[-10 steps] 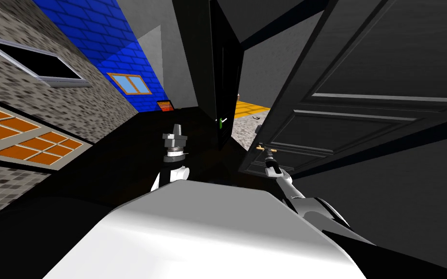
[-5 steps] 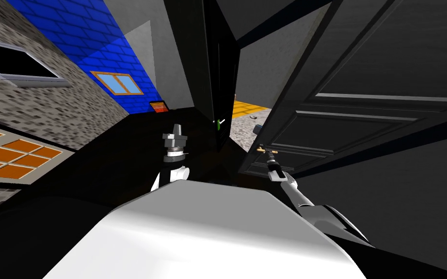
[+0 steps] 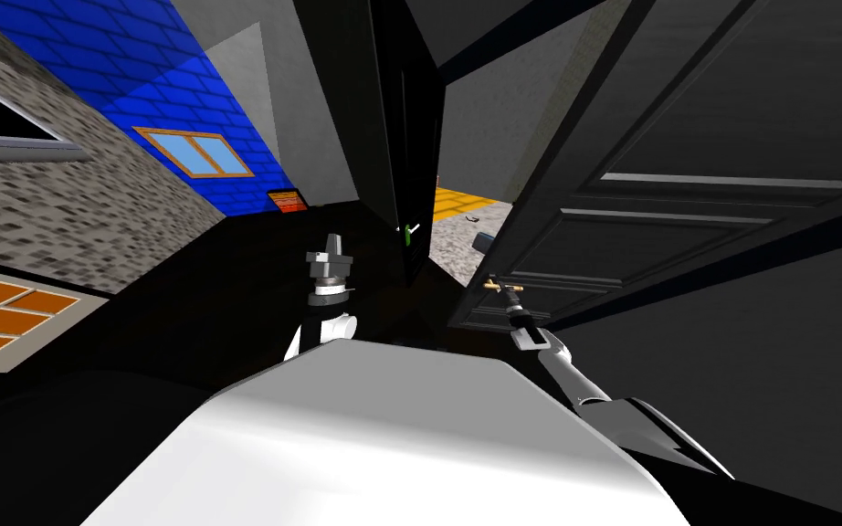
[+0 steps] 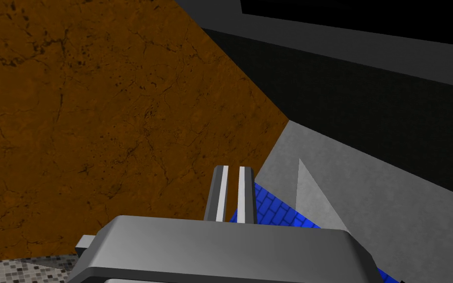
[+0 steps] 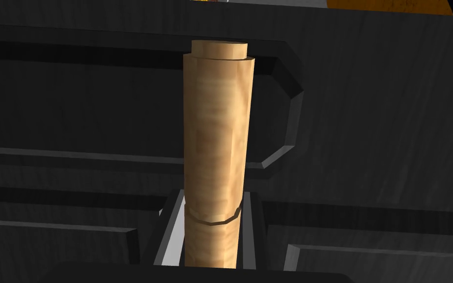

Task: Pull the door open

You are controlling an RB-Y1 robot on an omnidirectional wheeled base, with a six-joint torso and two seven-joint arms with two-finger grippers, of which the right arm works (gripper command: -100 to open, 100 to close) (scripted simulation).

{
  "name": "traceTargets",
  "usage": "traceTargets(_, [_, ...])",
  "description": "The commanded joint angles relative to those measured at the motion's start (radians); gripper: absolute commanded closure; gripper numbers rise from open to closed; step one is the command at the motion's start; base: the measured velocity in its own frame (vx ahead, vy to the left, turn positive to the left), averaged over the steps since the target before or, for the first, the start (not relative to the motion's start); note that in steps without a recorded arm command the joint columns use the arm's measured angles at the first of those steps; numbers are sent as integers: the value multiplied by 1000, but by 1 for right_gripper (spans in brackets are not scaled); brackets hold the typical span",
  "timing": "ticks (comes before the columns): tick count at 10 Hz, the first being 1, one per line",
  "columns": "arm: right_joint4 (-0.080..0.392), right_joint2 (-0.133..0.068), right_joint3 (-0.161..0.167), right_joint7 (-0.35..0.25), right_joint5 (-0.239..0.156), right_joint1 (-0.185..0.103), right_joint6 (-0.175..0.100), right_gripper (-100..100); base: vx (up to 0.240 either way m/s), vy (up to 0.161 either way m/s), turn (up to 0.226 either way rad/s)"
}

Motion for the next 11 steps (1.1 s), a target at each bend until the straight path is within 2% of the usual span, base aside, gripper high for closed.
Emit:
traceTargets(1, [-40, -28, 14, -13, 2, 40, -25, 100, 1, 4, -127])
traceTargets(7, [-131, -116, 88, -79, 19, 140, -122, 100, -5, -12, -124])
traceTargets(8, [-155, -139, 108, -96, 23, 167, -148, 100, -3, -39, -149])
traceTargets(9, [-165, -148, 116, -103, 25, 178, -159, 100, -7, -38, -108])
traceTargets(10, [-187, -169, 134, -119, 29, 202, -182, 100, -13, -53, -139])
traceTargets(11, [-189, -158, 126, -109, 26, 195, -162, 100, -10, -19, -35])
